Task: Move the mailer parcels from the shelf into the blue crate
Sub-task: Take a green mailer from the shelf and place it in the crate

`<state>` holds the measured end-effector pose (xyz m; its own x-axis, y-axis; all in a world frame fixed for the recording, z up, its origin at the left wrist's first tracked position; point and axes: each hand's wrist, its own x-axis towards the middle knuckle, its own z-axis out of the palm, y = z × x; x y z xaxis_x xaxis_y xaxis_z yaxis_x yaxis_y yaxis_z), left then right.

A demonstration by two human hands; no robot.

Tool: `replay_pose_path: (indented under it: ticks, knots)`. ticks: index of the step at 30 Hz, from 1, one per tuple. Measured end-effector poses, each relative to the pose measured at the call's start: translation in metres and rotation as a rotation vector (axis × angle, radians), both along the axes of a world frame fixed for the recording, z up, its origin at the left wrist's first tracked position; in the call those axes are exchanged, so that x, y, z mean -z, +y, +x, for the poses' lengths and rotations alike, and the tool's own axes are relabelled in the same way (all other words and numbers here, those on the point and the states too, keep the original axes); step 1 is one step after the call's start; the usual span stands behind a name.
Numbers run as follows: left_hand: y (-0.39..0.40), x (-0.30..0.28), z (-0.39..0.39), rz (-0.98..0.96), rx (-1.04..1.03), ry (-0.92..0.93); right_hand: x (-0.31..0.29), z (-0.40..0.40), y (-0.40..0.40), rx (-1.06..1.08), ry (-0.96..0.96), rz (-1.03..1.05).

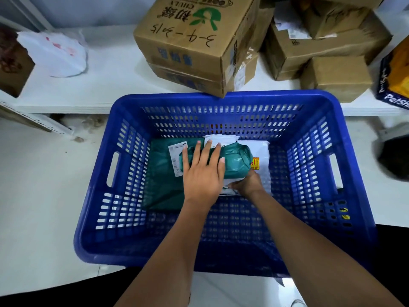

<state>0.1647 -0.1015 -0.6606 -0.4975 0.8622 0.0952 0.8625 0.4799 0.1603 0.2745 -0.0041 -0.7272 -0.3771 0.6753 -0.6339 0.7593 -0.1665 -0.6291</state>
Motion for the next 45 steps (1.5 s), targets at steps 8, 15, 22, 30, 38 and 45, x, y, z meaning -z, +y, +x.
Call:
replay_pose_path:
  ticks: [8,15,22,30,38,45]
  knots:
    - [0.017,-0.009,-0.011,-0.180,-0.056,-0.024,-0.050,0.000,0.030,0.109,-0.040,0.133]
    - [0.031,-0.019,-0.016,-0.301,-0.023,-0.073,-0.105,-0.032,-0.009,-0.255,0.164,1.048]
    - [0.031,-0.021,-0.036,-0.262,-0.018,-0.167,-0.078,-0.046,-0.005,-0.486,-0.277,0.855]
    - [0.041,-0.026,-0.049,-0.424,-0.518,-0.518,-0.080,-0.067,0.018,-0.244,-0.338,0.369]
    - [0.035,-0.018,-0.071,-0.586,-0.788,-1.266,-0.082,-0.067,0.031,0.057,-0.310,-0.282]
    - [0.027,0.006,-0.080,-0.908,-0.782,-1.433,-0.078,-0.056,0.040,0.097,-0.352,-0.530]
